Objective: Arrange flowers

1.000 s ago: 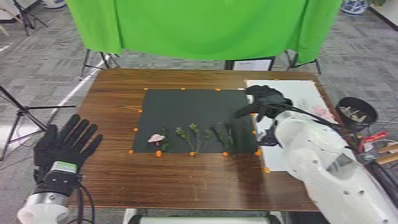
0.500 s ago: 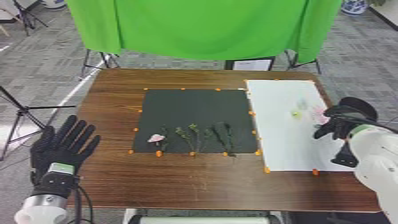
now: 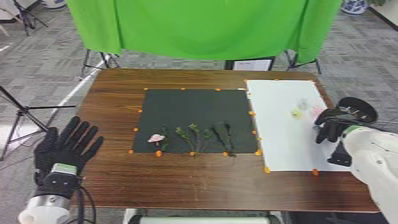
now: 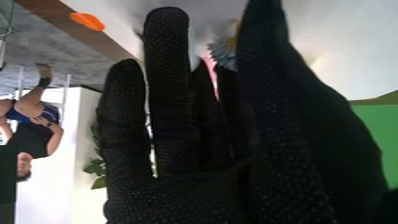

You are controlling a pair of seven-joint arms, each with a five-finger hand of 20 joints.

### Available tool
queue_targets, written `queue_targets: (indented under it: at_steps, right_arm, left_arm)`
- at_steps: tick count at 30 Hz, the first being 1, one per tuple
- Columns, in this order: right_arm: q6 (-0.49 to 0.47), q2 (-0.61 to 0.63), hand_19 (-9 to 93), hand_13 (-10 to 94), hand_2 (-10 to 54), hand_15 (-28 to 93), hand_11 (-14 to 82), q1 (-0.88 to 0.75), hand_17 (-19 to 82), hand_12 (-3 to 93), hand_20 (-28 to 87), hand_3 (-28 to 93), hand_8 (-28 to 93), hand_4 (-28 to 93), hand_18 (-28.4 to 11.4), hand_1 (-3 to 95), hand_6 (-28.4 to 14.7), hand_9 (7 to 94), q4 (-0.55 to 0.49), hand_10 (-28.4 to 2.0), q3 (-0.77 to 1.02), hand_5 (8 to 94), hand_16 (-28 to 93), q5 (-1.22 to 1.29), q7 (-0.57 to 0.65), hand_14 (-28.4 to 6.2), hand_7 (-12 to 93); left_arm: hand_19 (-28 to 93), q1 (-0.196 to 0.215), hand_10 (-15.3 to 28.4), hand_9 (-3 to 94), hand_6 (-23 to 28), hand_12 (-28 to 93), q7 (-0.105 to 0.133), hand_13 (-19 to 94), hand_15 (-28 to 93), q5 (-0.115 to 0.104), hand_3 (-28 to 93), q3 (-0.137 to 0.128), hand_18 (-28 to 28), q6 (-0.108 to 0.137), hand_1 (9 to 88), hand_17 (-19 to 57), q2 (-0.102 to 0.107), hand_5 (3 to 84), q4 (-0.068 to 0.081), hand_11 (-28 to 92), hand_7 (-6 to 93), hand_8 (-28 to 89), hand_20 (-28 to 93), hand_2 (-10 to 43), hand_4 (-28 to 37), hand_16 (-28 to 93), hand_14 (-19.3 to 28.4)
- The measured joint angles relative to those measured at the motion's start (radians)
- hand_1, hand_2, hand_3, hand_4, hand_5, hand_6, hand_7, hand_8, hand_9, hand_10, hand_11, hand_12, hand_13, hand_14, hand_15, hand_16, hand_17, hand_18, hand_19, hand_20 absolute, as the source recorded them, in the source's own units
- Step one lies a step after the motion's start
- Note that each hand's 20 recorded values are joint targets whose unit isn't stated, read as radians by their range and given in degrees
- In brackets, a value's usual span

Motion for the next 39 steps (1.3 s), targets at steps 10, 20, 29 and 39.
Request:
queue_targets:
  at_steps: [10,20,29,39]
  right_arm:
    - [0.125,0.003,79,77,-6.7,38,3.6,-0.003,37,28.7,41,59,-3,-28,-19.6,60.7,4.2,82.5,0.014,-5.7,-0.049,73.4,38,-0.005,-0.006,-5.3,24]
    - [0.143,0.002,81,78,-6.0,39,4.4,-0.006,38,30.1,42,63,-1,-28,-19.8,59.5,3.9,84.8,-0.005,-6.3,-0.067,76.4,37,-0.024,-0.013,-5.5,23]
    - [0.132,0.01,81,77,-6.3,37,5.1,0.052,37,29.3,42,65,-1,-28,-20.0,58.1,3.5,84.5,-0.128,-6.8,-0.138,76.9,38,-0.024,-0.066,-5.6,22]
    - [0.056,-0.138,80,76,-6.3,36,5.2,0.408,37,29.1,42,66,-1,-28,-20.0,57.8,3.3,83.8,-0.077,-6.7,-0.496,76.6,40,0.041,-0.249,-5.4,22]
  left_arm:
    - [35,-0.004,14.7,36.4,8.2,11,-0.006,26,37,0.0,73,0.001,14.6,0.0,28.6,-7.0,-0.002,43.4,0.0,21,13.3,-8,11,10.4,-28.3,-6,15.4]
    - [35,-0.005,14.7,36.4,8.2,11,-0.008,26,37,0.0,73,0.001,14.6,0.0,28.6,-7.0,-0.004,43.4,0.0,21,13.3,-8,11,10.5,-28.3,-6,15.5]
    - [35,-0.002,14.7,36.4,8.2,12,-0.014,26,37,0.0,73,-0.003,14.6,0.0,28.5,-7.0,-0.005,43.4,-0.001,21,13.3,-8,11,10.5,-28.3,-6,15.4]
    - [35,-0.014,14.7,36.4,8.2,11,-0.038,26,36,0.002,73,0.006,14.6,0.002,28.5,-7.0,-0.007,43.4,0.004,21,13.2,-8,11,10.6,-28.3,-6,15.5]
